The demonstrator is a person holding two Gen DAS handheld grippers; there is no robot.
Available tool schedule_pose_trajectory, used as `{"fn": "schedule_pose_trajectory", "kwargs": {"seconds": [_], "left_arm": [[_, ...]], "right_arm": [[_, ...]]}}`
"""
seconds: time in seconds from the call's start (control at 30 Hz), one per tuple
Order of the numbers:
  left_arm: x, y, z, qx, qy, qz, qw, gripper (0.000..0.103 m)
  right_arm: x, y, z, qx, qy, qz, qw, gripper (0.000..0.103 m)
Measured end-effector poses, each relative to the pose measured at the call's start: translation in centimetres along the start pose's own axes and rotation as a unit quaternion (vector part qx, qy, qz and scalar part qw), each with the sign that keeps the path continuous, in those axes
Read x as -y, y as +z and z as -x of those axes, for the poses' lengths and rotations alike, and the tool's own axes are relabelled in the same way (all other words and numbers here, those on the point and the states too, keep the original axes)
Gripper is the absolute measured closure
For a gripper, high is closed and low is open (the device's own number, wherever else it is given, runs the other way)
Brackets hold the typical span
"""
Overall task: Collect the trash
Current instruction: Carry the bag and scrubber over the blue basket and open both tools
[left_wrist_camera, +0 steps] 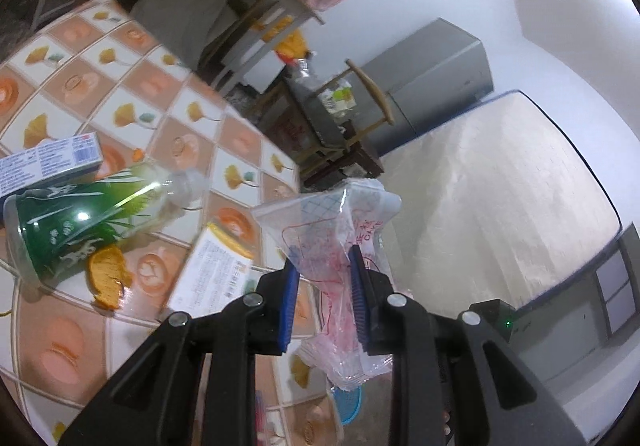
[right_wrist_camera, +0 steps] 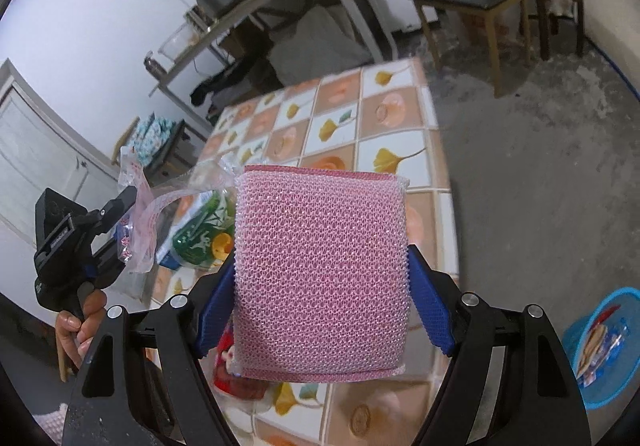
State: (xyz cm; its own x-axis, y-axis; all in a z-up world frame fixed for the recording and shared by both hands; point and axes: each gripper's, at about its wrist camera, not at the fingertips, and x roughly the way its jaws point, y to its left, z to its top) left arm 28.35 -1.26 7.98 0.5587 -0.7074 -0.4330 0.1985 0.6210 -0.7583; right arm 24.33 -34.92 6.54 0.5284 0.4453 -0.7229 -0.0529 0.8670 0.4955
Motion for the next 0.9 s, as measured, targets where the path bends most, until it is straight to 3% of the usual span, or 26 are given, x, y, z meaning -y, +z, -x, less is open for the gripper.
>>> {"fn": "schedule_pose_trajectory", "kwargs": {"seconds": [0.2, 0.37, 0.67, 0.83, 0.9], "left_arm": [[6.1, -2.4, -1.8, -0.039, -0.035, -0.054, 0.9972, 0.08], [11.3, -6.4, -6.8, -0.109, -0.059, -0.098, 0.9874, 0.08], [18.7, -19.1, -19.5, -0.273, -0.053, -0.174, 0.9447, 0.08], [20.1, -27.2, -27.2, -0.367, -0.024, -0.192, 0.9097, 0.08], [20.3, -30.0, -30.0, -0.394, -0.006, -0.2, 0.8972, 0.08]], "right_arm": [[4.3, -2.9, 6.9, 0.057, -0.004, -0.053, 0.997, 0.029], [11.1, -7.7, 12.8, 0.1, -0.021, -0.137, 0.985, 0.029], [22.5, -18.7, 15.9, 0.11, -0.058, -0.295, 0.947, 0.029], [27.8, -22.7, 15.5, 0.11, -0.065, -0.37, 0.92, 0.029], [29.7, -24.0, 15.5, 0.109, -0.062, -0.381, 0.916, 0.029]]}}
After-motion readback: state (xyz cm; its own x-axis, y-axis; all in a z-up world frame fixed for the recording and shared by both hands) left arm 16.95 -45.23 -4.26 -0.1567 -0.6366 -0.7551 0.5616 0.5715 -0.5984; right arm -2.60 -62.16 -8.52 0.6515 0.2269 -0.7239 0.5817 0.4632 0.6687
